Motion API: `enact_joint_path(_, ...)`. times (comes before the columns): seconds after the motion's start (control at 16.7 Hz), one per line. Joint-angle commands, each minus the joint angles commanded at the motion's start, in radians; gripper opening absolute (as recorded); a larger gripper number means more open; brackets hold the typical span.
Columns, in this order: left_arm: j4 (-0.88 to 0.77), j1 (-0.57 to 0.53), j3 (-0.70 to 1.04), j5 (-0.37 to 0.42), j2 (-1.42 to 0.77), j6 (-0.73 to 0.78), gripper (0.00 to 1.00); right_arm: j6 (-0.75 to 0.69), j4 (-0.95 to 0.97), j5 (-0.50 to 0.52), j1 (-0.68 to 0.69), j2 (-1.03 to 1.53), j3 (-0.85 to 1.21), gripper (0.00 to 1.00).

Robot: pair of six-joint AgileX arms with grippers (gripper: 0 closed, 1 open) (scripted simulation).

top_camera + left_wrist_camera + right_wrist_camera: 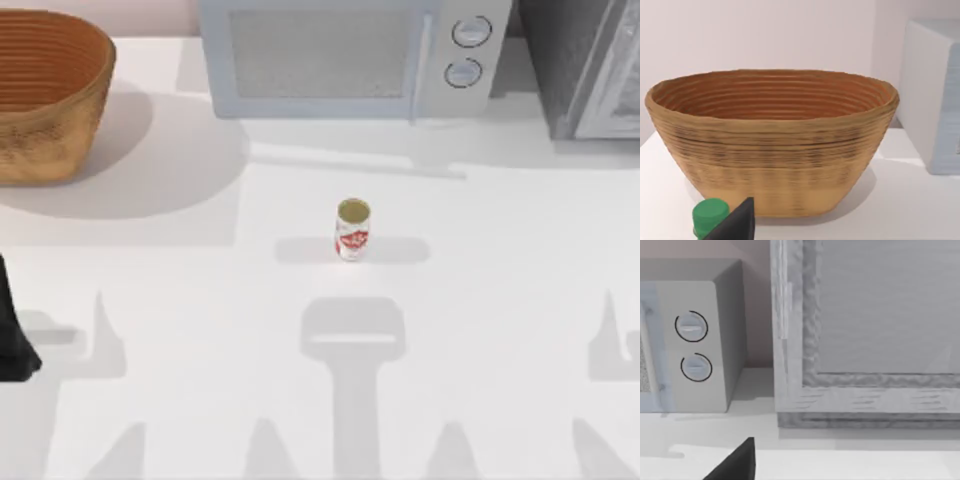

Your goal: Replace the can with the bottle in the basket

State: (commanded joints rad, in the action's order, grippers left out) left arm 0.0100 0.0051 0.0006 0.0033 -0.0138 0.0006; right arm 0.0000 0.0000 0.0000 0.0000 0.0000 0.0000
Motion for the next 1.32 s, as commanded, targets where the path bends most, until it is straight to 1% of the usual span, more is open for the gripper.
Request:
enact_joint_path(0.18,0.083,0.038,-0.008,0.024,-0.094,0.007,1.0,0.0,0.0,0.0,0.0,0.0,0.0,1.0)
enact_joint_path(0.42,0.311,0.121,-0.014,0.101,-0.346,0.028,1.0,0.0,0.0,0.0,0.0,0.0,0.0,1.0)
enact_joint_path(0.6,0.545,0.197,-0.015,0.185,-0.6,0.049,1.0,0.0,0.0,0.0,0.0,0.0,0.0,1.0)
enact_joint_path(1.08,1.228,0.412,-0.013,0.433,-1.363,0.112,1.0,0.0,0.0,0.0,0.0,0.0,0.0,1.0)
enact_joint_path(1.32,1.504,0.503,-0.017,0.531,-1.688,0.137,1.0,0.0,0.0,0.0,0.0,0.0,0.0,1.0)
